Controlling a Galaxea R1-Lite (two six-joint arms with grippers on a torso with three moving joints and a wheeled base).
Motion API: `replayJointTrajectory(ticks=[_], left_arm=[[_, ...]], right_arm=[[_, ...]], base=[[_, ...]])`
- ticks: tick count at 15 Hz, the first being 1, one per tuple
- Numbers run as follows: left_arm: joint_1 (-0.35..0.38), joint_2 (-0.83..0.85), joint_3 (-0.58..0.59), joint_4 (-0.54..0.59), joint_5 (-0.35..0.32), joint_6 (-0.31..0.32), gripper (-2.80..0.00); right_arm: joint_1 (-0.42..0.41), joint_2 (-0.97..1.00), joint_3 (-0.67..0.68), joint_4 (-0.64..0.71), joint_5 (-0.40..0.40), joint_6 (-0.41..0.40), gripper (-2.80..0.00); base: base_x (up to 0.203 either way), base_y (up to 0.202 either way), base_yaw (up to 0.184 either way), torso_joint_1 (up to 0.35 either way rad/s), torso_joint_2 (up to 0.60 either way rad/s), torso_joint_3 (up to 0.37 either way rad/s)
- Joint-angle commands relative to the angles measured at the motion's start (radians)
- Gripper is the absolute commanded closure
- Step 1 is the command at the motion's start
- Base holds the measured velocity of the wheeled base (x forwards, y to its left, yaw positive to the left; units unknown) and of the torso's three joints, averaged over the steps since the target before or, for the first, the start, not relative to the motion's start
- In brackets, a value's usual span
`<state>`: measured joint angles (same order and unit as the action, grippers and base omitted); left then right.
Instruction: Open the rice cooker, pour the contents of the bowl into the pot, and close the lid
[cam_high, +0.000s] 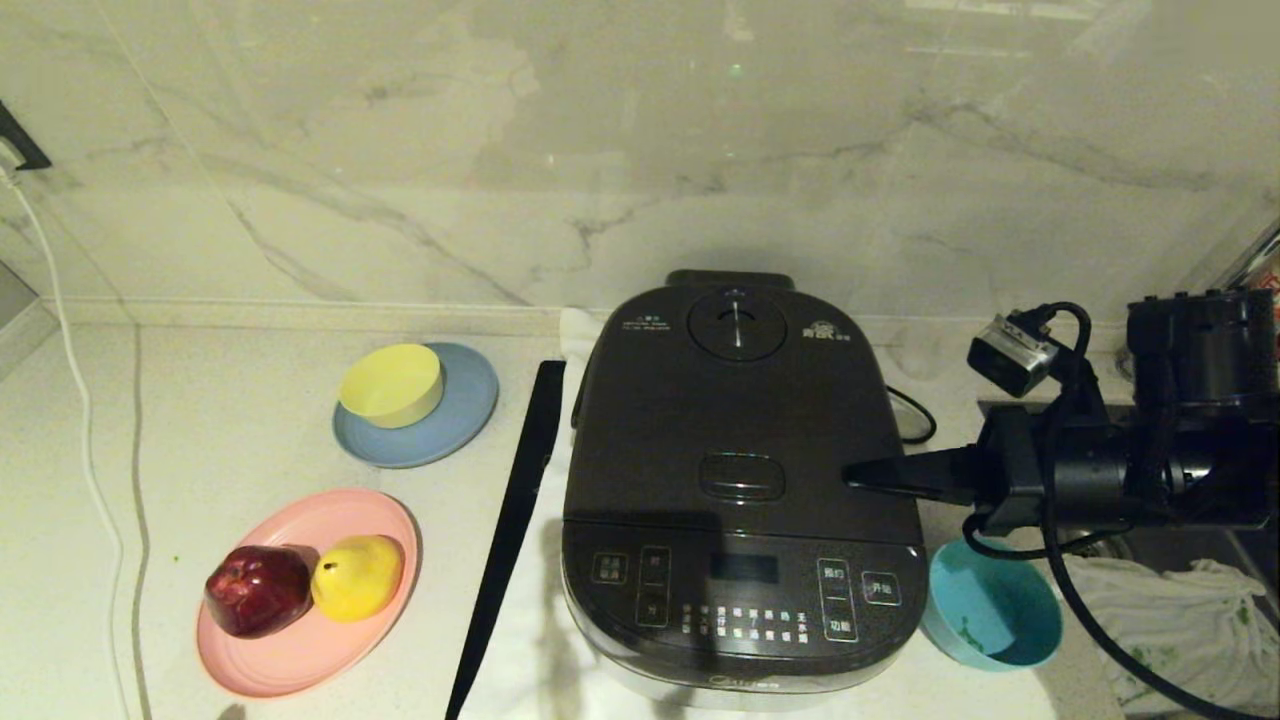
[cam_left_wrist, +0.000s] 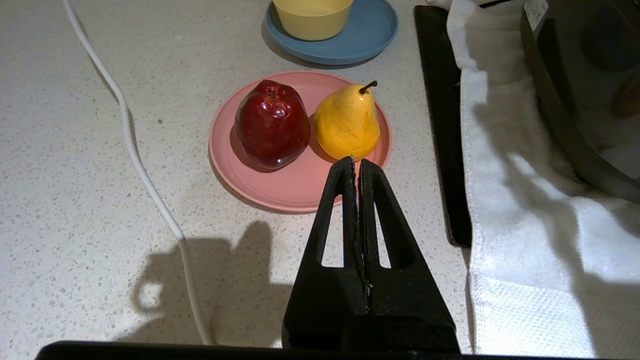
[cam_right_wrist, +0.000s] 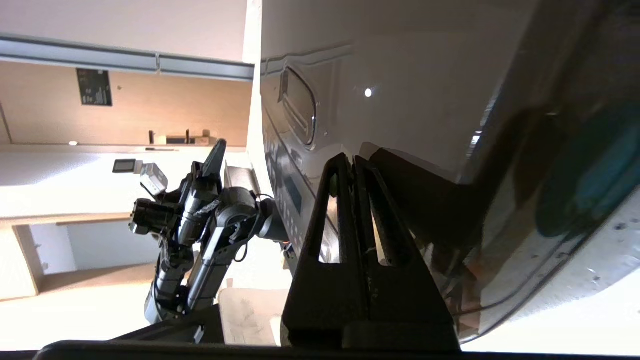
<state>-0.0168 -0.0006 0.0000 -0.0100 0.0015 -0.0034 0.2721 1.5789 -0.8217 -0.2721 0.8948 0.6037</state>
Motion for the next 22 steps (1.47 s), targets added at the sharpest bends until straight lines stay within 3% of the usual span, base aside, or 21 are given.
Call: replayJointTrajectory(ticks=[1, 4, 7, 11, 14, 17, 22], left_arm=[[0.0, 0.001, 0.003, -0.001, 0.0, -0.001, 0.0], [0.0, -0.001, 0.003, -0.001, 0.0, -0.001, 0.0], [0.0, -0.001, 0.003, -0.001, 0.0, 0.0, 0.0], [0.0, 0.001, 0.003, -0.001, 0.0, -0.001, 0.0], [0.0, -0.001, 0.003, -0.001, 0.0, 0.0, 0.0], [0.0, 0.0, 0.003, -0.001, 0.0, -0.001, 0.0], [0.0, -0.001, 0.003, -0.001, 0.0, -0.001, 0.0]], right_arm=[[-0.002, -0.065, -0.01, -0.002, 0.006, 0.008, 0.0], [-0.006, -0.156, -0.035, 0.014, -0.003, 0.013, 0.0], [-0.001, -0.233, -0.064, 0.09, -0.061, 0.012, 0.0], [0.024, -0.294, -0.199, 0.442, -0.173, -0.046, 0.0], [0.15, -0.296, -0.25, 0.656, -0.317, -0.141, 0.0], [0.259, -0.267, -0.239, 0.687, -0.419, -0.146, 0.0], [0.272, -0.255, -0.18, 0.685, -0.433, -0.139, 0.0]], base=[[0.0, 0.0, 0.0, 0.0, 0.0, 0.0], [0.0, 0.0, 0.0, 0.0, 0.0, 0.0], [0.0, 0.0, 0.0, 0.0, 0.0, 0.0], [0.0, 0.0, 0.0, 0.0, 0.0, 0.0], [0.0, 0.0, 0.0, 0.0, 0.0, 0.0], [0.0, 0.0, 0.0, 0.0, 0.0, 0.0], [0.0, 0.0, 0.0, 0.0, 0.0, 0.0]])
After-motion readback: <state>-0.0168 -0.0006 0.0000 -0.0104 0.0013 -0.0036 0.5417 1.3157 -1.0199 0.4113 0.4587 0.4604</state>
